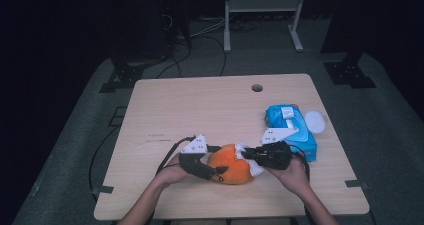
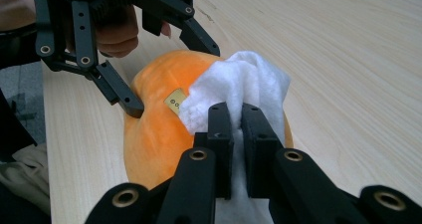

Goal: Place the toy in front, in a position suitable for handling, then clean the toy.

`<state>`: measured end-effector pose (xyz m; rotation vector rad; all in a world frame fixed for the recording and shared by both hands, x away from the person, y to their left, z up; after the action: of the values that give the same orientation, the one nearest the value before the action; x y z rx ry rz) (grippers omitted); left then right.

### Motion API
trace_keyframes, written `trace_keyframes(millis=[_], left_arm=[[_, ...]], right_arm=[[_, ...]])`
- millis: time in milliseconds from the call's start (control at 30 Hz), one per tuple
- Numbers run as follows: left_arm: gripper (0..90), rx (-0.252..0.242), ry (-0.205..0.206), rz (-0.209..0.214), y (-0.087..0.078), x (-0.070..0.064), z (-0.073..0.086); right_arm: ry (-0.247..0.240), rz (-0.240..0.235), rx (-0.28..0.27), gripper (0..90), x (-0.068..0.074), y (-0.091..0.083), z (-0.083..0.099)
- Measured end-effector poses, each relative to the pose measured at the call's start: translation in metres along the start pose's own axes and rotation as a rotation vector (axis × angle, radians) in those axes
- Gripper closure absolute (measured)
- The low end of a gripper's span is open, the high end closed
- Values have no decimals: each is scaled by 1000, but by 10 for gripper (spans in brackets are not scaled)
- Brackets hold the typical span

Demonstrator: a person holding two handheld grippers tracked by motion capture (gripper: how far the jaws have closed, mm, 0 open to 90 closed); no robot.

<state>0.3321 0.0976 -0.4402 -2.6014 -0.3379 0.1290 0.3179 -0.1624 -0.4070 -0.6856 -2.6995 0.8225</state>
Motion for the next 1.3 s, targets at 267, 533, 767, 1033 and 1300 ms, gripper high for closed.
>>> trace_keyframes(millis=[267,533,767,1033,1300], left_arm=[[259,0,-1,2,1,-1,-1],[241,5,0,0,2,-2,-1],[247,19,18,-15,3,-3,-1],[258,30,74,-33,4,-11,-6],[119,28,-54,-5,5,-2,-5]], right_arm=[[6,0,-7,833,0,-1,2],[1,5,-4,832,1,-1,1],[-29,-9,-11,832,7,6,-12],[-88,-26,6,832,16,16,-29],[-47,-39,4,835,9,5,-12]])
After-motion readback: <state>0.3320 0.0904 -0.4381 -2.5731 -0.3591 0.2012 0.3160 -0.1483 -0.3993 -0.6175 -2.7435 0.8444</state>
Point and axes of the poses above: each handheld gripper's, and its own axes: y roughly forward along the jaws, z roughly out of its underside, x roughly to its left, the point moved 1 cm from there along y, roughly forward along the jaws, and after that the axes turned 1 degree about x, right-handed, at the moved point
